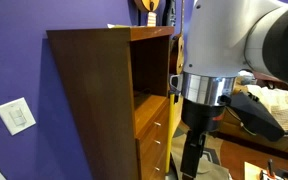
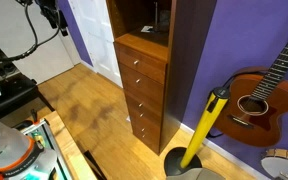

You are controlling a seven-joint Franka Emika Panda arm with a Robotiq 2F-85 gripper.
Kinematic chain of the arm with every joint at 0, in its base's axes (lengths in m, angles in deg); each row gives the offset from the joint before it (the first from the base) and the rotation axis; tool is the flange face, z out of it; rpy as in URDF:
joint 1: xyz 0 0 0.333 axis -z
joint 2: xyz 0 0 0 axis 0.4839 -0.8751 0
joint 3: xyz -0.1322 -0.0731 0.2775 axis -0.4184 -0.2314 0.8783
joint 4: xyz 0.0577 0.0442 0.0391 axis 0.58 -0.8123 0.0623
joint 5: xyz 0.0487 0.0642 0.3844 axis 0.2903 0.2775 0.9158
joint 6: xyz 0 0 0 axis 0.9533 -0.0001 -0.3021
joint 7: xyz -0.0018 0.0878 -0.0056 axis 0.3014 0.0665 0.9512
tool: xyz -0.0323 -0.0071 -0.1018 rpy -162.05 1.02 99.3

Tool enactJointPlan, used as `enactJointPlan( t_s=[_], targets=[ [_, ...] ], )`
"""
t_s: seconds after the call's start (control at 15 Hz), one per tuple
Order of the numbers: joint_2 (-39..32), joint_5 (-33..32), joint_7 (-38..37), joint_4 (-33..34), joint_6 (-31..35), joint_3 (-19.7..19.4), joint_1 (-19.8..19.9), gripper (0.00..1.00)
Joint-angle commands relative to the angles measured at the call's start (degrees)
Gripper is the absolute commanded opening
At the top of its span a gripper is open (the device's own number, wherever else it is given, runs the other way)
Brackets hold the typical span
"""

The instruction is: Open the second the drawer from the top on the cabinet

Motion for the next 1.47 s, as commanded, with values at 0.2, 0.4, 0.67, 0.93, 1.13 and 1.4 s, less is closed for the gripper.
enactJointPlan(
  t_s=[0.2,0.4,0.67,0.93,1.13,1.4],
  targets=[
    [-0.03,0.08,0.07,0.13,-0.13,0.19,0.25,1.00],
    [-0.03,0.08,0.07,0.13,-0.13,0.19,0.25,1.00],
    [-0.03,0.08,0.07,0.13,-0.13,0.19,0.25,1.00],
    [-0.03,0.08,0.07,0.13,-0.13,0.19,0.25,1.00],
    [-0.03,4.25,3.65,-3.51,0.68,-3.44,0.20,1.00],
    [-2.85,5.03,7.32,-7.46,-0.18,-6.51,1.96,1.00]
  ],
)
